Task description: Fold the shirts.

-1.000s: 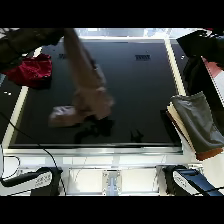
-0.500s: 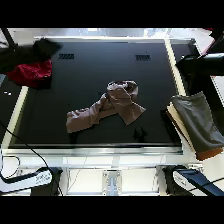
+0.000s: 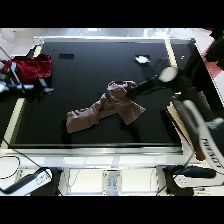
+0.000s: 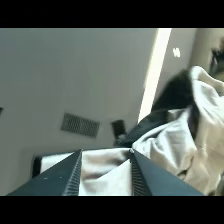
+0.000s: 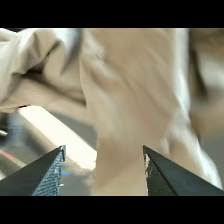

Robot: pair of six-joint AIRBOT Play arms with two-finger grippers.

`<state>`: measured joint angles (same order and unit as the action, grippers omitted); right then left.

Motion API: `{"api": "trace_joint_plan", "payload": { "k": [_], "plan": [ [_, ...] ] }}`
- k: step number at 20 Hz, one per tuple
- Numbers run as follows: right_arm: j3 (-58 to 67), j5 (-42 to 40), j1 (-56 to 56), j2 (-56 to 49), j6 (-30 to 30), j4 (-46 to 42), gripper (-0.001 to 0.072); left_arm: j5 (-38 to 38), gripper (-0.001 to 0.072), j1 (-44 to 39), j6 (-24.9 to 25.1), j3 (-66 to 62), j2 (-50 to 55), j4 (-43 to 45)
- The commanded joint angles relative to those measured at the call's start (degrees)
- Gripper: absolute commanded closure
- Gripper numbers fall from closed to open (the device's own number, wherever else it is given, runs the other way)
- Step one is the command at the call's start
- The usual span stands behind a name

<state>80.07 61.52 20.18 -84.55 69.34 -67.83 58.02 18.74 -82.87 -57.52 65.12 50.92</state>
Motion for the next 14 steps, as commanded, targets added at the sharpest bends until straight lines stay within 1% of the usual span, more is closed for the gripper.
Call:
{"api": "trace_joint_plan", "payload": {
  "k": [1,2,3,4,6,8,11,12,13,14],
  "plan": [
    [5.25,-9.29,13.70,-10.36,-0.83,-25.09,0.0165,-10.58,0.0386,0.39,-7.21,16.63,-12.74,0.42],
    [7.98,-8.11,15.50,-13.55,-0.83,-28.98,0.0165,-12.76,0.0385,0.39,-10.91,21.00,-16.59,-0.24],
    [10.29,-6.84,16.35,-16.13,-0.83,-29.46,0.0165,-14.75,0.0372,0.39,-14.01,25.07,-20.48,-0.87],
    [12.55,-5.70,16.79,-18.49,-0.83,-29.42,0.0165,-16.87,0.0337,0.39,-15.72,28.44,-24.06,-0.85],
    [16.11,-5.60,17.33,-21.75,-0.83,-28.65,0.0164,-18.93,0.0337,0.39,-17.44,32.92,-29.42,-0.83],
    [19.12,-5.88,17.29,-23.56,-0.79,-28.65,0.0165,-19.23,0.0337,0.39,-17.70,34.86,-32.50,-0.83],
    [20.70,-7.10,16.35,-24.76,2.62,-28.35,0.0166,-19.19,0.0337,0.39,-17.68,35.23,-33.44,-0.85],
    [20.63,-6.29,16.22,-24.83,4.02,-28.13,0.0166,-19.17,0.0337,0.39,-17.68,35.26,-33.38,-0.83],
    [20.63,-4.87,15.87,-24.85,4.68,-28.30,0.0187,-19.17,0.0337,0.39,-17.68,35.28,-33.35,-0.83],
    [20.63,-3.45,15.76,-24.85,4.76,-28.50,0.0279,-18.99,0.0337,0.39,-17.68,35.28,-33.33,-0.83]
  ]
}}
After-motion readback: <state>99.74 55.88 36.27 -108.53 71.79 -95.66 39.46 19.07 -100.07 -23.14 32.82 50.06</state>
